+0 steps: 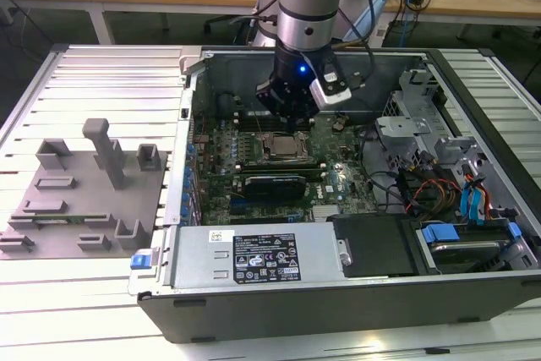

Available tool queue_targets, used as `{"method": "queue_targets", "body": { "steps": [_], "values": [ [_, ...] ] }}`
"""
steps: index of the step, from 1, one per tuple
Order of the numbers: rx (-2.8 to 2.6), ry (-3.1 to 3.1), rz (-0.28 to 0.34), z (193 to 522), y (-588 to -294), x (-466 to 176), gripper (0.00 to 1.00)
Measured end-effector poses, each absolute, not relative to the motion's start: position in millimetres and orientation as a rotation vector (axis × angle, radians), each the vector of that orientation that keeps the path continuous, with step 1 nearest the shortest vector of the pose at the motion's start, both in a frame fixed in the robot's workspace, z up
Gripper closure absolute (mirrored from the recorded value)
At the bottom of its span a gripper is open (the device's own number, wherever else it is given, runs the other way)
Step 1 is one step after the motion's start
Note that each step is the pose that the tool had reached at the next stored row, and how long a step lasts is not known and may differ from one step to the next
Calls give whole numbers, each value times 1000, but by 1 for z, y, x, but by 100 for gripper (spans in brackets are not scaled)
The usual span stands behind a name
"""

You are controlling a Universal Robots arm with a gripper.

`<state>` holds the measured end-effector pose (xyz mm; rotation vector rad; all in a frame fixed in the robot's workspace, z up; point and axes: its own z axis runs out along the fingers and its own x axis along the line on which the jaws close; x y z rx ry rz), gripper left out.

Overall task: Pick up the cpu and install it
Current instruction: 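Close the cpu cover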

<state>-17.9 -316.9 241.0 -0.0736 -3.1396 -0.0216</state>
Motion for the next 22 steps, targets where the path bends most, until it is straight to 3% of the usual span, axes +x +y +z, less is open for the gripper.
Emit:
{"method": "queue_targets", "body": {
  "steps": [22],
  "values": [
    [28, -3158, -21, 225, -321, -39, 89]
  ]
}}
